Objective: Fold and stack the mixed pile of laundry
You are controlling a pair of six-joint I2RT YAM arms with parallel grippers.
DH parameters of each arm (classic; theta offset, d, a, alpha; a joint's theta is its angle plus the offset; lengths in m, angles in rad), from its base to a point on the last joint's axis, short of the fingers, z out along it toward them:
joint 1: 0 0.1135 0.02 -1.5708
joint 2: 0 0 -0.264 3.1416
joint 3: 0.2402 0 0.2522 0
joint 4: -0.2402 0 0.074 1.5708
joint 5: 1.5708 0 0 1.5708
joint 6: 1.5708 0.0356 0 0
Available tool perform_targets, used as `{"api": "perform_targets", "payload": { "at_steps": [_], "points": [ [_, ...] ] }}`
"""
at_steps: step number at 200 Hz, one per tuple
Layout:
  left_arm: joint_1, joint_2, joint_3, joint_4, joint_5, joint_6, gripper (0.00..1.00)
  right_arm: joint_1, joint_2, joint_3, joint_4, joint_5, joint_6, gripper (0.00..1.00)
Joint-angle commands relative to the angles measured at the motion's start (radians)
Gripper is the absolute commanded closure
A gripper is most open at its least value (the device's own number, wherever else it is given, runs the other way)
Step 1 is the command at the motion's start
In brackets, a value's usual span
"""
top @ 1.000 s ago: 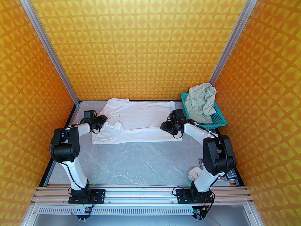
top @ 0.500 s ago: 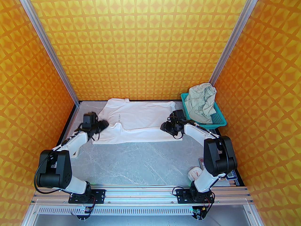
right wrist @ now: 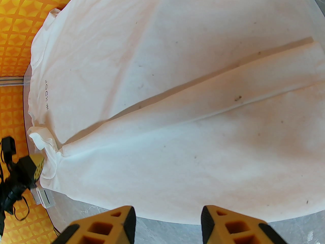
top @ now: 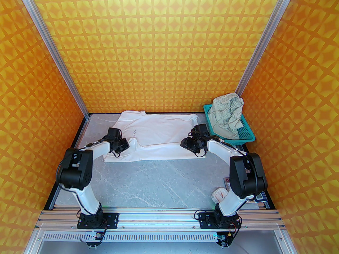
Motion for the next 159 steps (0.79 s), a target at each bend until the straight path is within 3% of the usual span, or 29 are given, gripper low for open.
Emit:
{"api": "perform_targets", "payload": {
  "at_steps": [1,87,159],
  "points": [
    [-0.01,0.054,0.055,-0.025,-0.018,0.022,0.95,-0.003,-0.026,-0.01,0.013,-0.017,0.013,0.53],
    [-0.011,0.213,0.296,-0.055,-0.05,0.069,0.94,-0.003,-0.026,-0.002,0.004,-0.013,-0.002,0.53],
    [-0.034,0.321,0.389,0.049,-0.054,0.102,0.93,-0.003,-0.022,-0.006,0.006,-0.025,-0.021,0.52]
  ]
}}
